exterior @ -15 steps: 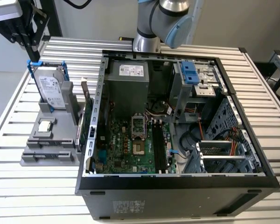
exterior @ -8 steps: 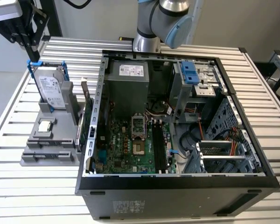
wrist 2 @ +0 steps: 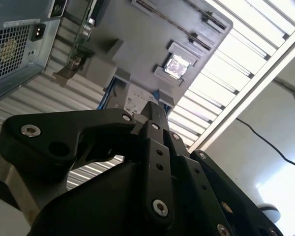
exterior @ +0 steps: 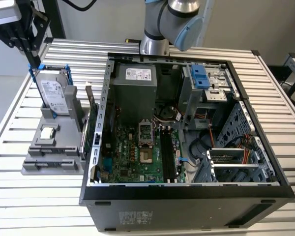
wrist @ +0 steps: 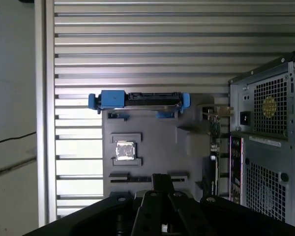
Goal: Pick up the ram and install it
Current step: 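Reach for the ram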
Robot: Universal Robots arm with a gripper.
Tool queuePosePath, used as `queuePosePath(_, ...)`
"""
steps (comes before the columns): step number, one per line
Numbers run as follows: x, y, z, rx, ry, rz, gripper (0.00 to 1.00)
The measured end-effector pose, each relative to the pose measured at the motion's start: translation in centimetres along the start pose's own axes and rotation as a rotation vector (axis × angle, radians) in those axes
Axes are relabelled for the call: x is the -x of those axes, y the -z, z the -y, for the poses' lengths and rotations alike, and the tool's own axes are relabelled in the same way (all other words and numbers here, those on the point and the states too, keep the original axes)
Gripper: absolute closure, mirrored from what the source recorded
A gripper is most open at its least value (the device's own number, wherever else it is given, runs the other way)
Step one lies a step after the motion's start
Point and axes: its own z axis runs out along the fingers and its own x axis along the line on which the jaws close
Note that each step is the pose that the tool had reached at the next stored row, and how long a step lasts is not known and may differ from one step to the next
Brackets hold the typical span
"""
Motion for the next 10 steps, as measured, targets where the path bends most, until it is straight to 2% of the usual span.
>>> queuePosePath(10, 0.03, 0.1, 2.04, 0.0, 0.0, 0.0, 1.0)
